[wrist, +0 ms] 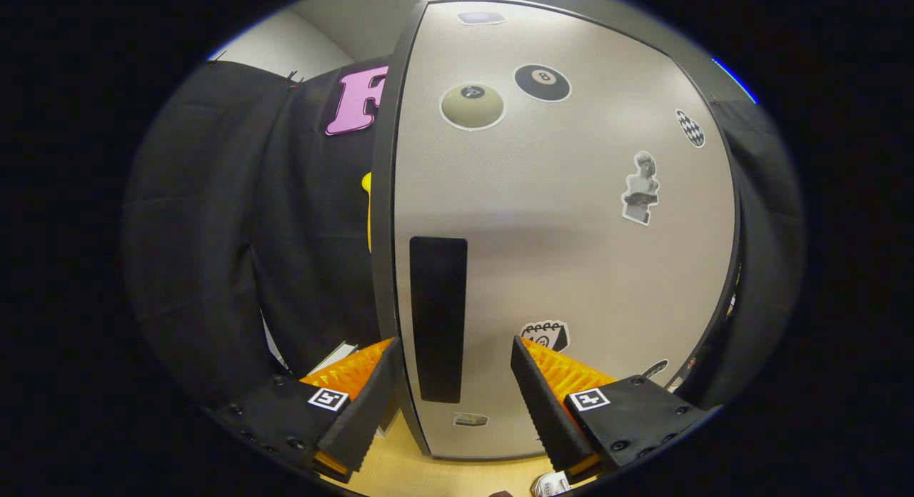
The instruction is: Open the shoe cabinet door, grab the shoes and put them into the shoe cabinet, then close the shoe cabinet door.
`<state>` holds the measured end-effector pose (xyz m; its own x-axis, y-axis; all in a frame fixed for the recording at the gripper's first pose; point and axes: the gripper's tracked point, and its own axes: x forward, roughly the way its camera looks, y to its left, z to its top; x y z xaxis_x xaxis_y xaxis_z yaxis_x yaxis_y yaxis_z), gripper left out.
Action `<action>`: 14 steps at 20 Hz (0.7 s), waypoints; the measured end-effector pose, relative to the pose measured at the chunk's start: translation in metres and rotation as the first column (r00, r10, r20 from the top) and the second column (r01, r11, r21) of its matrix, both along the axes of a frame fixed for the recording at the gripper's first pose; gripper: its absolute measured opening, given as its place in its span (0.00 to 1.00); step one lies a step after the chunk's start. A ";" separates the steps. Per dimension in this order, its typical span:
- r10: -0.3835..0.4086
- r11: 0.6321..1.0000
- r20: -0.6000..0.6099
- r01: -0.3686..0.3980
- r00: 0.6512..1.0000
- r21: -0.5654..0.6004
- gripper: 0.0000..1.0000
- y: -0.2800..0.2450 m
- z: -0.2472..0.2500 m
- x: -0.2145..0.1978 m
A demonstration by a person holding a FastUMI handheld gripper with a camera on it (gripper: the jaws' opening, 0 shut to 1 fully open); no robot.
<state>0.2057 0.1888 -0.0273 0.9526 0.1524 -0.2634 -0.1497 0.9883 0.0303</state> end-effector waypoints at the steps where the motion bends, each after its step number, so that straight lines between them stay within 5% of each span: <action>1: -0.005 1.000 0.001 0.005 1.000 -0.001 0.87 0.002 0.001 0.002; 8: -0.040 0.999 -0.004 0.040 0.999 0.019 0.37 0.006 0.009 0.007; 14: 0.021 1.000 0.015 -0.021 1.000 0.011 0.18 0.005 0.007 0.004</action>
<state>0.2096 0.1939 -0.0199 0.9530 0.1754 -0.2472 -0.1711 0.9845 0.0388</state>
